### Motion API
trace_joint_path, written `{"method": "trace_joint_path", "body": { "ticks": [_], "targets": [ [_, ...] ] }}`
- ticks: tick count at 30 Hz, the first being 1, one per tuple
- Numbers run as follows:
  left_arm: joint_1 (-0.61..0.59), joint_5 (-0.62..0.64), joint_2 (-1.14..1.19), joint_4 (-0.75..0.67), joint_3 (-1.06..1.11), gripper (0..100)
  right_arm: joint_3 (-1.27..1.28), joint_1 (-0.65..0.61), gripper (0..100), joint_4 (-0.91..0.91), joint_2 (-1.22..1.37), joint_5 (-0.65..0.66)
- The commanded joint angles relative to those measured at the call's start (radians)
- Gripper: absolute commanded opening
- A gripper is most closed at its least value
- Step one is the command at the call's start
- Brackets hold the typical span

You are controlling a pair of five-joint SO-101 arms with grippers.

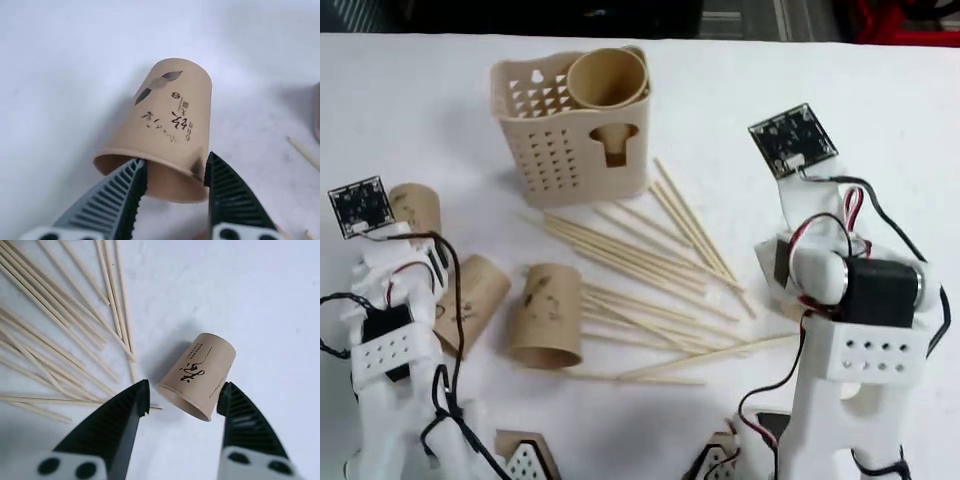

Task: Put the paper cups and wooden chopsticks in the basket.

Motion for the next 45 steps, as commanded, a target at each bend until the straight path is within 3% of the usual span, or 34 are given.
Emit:
{"method": "trace_joint_path", "body": {
  "ticks": [1, 7, 15, 22, 29, 36, 45],
  "targets": [
    [0.022, 0.005, 0.002, -0.028, -0.006, 17, 0.006, 0.012, 22.7, 0.007, -0.041, 0.011],
    [0.022, -0.048, -0.001, -0.031, -0.035, 2, 0.006, 0.012, 22.6, 0.008, -0.076, 0.009],
    [0.016, -0.075, -0.007, -0.003, -0.112, 2, 0.018, 0.012, 22.6, 0.01, -0.14, 0.006],
    [0.016, -0.247, -0.008, 0.29, -0.345, 2, 0.126, 0.012, 22.6, 0.01, -0.205, 0.011],
    [0.027, -0.259, -0.008, 0.594, -0.744, 2, 0.187, 0.012, 22.6, 0.008, -0.254, 0.005],
    [0.199, -0.41, 0.001, 0.775, -1.114, 2, 0.276, 0.012, 22.6, -0.008, -0.312, 0.003],
    [0.423, -0.485, 0.116, 0.83, -1.329, 2, 0.414, 0.013, 22.6, -0.068, -0.328, -0.012]
  ]
}}
